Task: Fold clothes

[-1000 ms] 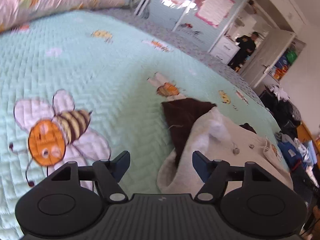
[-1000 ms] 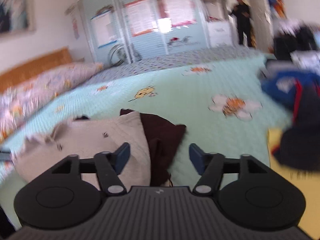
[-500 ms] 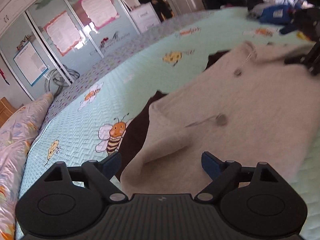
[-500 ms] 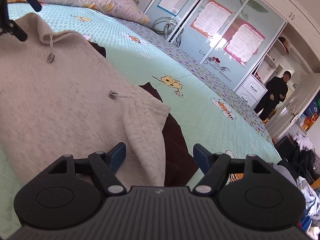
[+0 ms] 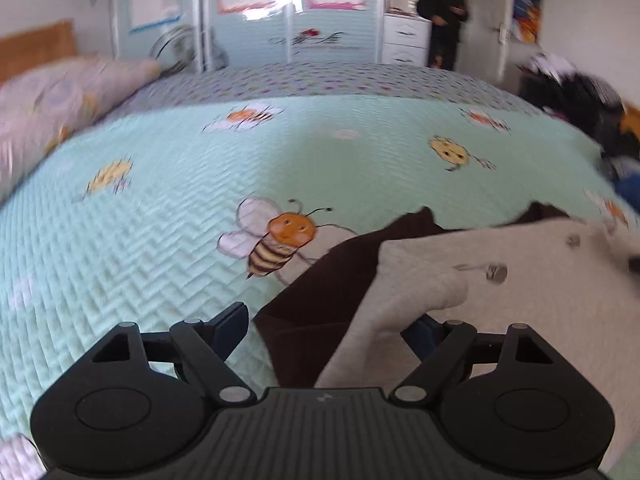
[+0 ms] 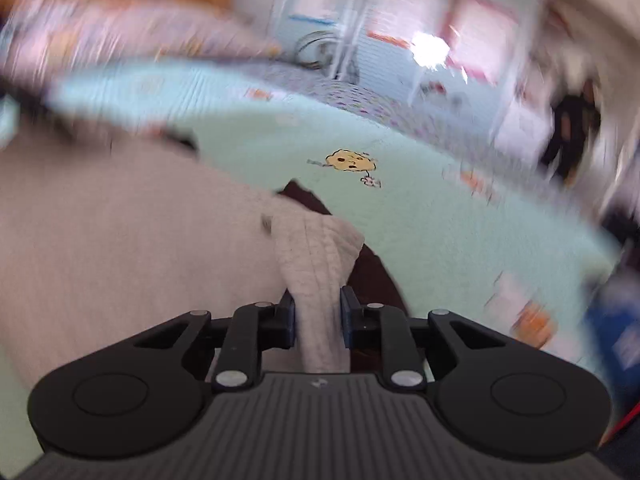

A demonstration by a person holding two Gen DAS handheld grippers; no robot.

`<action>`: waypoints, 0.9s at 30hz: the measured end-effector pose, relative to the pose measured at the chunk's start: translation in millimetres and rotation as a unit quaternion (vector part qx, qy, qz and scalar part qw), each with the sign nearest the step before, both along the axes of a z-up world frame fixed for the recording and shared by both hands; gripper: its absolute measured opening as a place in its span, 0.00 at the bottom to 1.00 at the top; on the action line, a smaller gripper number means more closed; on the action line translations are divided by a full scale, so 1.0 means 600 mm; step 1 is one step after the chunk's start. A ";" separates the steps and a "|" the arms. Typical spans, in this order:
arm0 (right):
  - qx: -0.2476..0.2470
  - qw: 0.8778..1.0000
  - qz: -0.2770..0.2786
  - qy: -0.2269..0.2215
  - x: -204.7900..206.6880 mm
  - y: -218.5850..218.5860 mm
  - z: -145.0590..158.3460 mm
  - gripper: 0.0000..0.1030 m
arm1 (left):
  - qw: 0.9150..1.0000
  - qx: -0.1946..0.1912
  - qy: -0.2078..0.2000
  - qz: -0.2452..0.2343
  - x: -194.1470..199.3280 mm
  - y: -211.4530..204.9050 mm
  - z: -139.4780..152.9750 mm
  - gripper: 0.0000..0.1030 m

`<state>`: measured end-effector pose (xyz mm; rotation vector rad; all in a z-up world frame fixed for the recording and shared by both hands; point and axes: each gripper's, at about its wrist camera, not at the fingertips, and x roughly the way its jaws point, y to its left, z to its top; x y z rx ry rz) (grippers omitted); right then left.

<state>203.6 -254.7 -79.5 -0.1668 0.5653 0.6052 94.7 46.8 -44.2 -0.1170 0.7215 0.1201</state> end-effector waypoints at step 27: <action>0.416 0.848 -0.148 0.292 0.070 -0.184 -0.117 0.41 | 0.888 -0.431 0.004 0.161 -0.025 0.156 -0.094 0.91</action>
